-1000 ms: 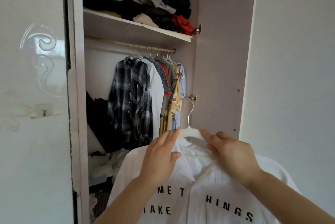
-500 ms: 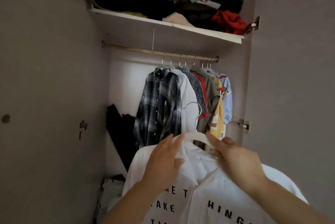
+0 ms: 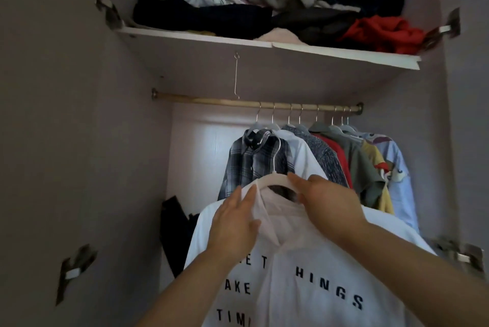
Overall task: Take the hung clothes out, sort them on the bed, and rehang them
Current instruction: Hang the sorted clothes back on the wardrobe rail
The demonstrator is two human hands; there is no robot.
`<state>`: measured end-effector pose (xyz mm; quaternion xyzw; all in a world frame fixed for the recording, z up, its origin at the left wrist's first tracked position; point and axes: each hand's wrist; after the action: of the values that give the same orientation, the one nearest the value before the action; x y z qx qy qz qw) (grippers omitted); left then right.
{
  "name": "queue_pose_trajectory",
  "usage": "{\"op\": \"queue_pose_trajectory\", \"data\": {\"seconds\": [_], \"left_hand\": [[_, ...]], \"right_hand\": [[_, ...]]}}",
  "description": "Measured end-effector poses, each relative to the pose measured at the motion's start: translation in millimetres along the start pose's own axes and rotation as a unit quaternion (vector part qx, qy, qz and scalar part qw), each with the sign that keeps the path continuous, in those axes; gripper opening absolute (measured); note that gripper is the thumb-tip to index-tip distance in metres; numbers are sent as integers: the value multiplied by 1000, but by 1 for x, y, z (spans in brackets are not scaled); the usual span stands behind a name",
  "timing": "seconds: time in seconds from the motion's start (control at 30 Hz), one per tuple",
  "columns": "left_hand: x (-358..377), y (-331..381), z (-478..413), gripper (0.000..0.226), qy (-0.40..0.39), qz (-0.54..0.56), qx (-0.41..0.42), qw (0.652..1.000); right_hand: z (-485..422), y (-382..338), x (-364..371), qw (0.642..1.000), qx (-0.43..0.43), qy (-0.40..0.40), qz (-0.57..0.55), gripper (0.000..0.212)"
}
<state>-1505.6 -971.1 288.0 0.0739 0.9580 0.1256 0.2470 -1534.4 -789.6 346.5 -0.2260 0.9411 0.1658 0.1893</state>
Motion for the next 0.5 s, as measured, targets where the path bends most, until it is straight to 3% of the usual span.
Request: {"op": "queue_pose_trajectory", "data": {"seconds": [0.3,0.5], "left_hand": [[54,-85,-147,70,49,22,13,998],[88,-116,-209,66,55,88,-11,994]], "right_hand": [[-136,-18,92,997,-1,70,15,37],[-205,-16,125,996,9,88,28,48]]}}
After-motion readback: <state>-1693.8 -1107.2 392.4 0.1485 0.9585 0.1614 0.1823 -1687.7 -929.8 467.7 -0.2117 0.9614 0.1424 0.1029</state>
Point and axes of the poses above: each hand's wrist, its own z-axis away from the middle knuckle, its own x-axis out of the palm, y = z × x, and after that the axes turned 15 degrees about y, right-handed
